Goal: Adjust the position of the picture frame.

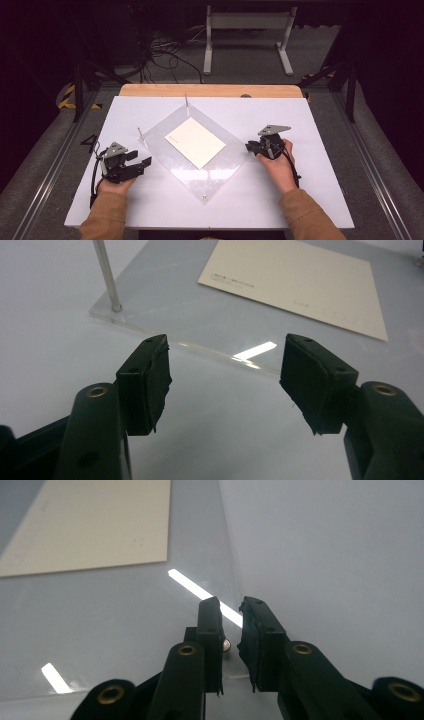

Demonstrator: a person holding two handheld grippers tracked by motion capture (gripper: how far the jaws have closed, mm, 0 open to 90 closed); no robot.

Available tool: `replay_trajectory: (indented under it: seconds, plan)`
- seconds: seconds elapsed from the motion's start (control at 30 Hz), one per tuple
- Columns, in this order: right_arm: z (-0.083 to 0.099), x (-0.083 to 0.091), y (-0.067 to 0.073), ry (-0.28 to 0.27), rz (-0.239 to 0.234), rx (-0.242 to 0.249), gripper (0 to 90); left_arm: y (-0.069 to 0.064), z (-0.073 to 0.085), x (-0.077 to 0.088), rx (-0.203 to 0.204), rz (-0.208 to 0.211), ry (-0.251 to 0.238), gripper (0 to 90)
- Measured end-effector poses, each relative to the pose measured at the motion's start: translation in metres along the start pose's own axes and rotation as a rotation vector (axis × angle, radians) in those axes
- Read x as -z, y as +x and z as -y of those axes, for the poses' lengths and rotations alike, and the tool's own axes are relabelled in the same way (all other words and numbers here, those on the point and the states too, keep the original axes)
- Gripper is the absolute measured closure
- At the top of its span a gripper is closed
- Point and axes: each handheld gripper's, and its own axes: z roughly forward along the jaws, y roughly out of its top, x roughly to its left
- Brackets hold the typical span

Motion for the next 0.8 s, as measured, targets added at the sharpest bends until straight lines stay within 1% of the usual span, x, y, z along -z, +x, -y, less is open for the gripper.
replay_trajectory:
  seconds: [0.1, 0.13, 0.17, 0.23, 0.4, 0.43, 0.47, 0.5, 0.57, 0.6, 0.63, 0.67, 0.7, 0.73, 0.77, 0.8]
  plan:
    - [0.0, -0.002, 0.001, 0.012, 0.005, 0.005, 77.0, -0.002, 0.002, 0.0, -0.016, -0.005, 0.014, 36.6]
    - [0.001, -0.003, 0.002, 0.018, 0.005, 0.011, 78.2, -0.003, 0.002, 0.0, -0.015, -0.003, 0.015, 36.7]
    - [0.001, -0.003, 0.003, 0.037, -0.004, 0.022, 82.1, -0.002, 0.003, -0.001, -0.018, -0.005, 0.021, 36.8]
    - [0.002, -0.003, 0.004, 0.056, -0.001, 0.035, 82.3, -0.001, 0.003, -0.001, -0.021, -0.007, 0.027, 36.9]
    - [0.002, -0.003, 0.003, 0.057, -0.006, 0.044, 83.0, 0.0, 0.004, -0.003, -0.005, 0.0, 0.031, 37.2]
    - [0.001, -0.003, 0.004, 0.063, -0.014, 0.074, 83.0, 0.002, 0.005, -0.003, -0.001, 0.0, 0.032, 37.3]
    - [0.001, -0.003, 0.004, 0.063, -0.014, 0.074, 83.0, 0.002, 0.005, -0.003, -0.001, 0.0, 0.032, 37.3]
    - [-0.001, -0.002, 0.006, 0.091, -0.052, 0.106, 83.0, 0.003, 0.005, -0.003, 0.009, 0.001, 0.031, 37.3]
    - [-0.002, 0.001, 0.01, 0.122, -0.112, 0.134, 83.0, 0.005, 0.005, -0.003, 0.018, -0.001, 0.032, 37.3]
    - [-0.001, 0.002, 0.015, 0.131, -0.137, 0.168, 83.0, 0.006, 0.005, -0.003, 0.018, 0.0, 0.032, 37.3]
    - [0.0, 0.003, 0.02, 0.14, -0.146, 0.193, 83.0, 0.007, 0.005, -0.002, 0.018, -0.002, 0.034, 37.3]
    - [0.0, 0.003, 0.02, 0.14, -0.146, 0.193, 83.0, 0.007, 0.005, -0.002, 0.018, -0.002, 0.034, 37.3]
    - [-0.001, 0.006, 0.03, 0.166, -0.17, 0.248, 83.0, 0.008, 0.006, -0.003, 0.031, -0.005, 0.029, 37.3]
    - [-0.001, 0.006, 0.03, 0.166, -0.17, 0.248, 83.0, 0.008, 0.006, -0.003, 0.031, -0.005, 0.029, 37.3]
    - [-0.001, 0.007, 0.034, 0.175, -0.187, 0.268, 83.0, 0.01, 0.006, -0.002, 0.035, -0.012, 0.034, 37.3]
    - [-0.001, 0.007, 0.04, 0.184, -0.208, 0.291, 83.0, 0.011, 0.007, -0.001, 0.037, -0.013, 0.039, 37.3]
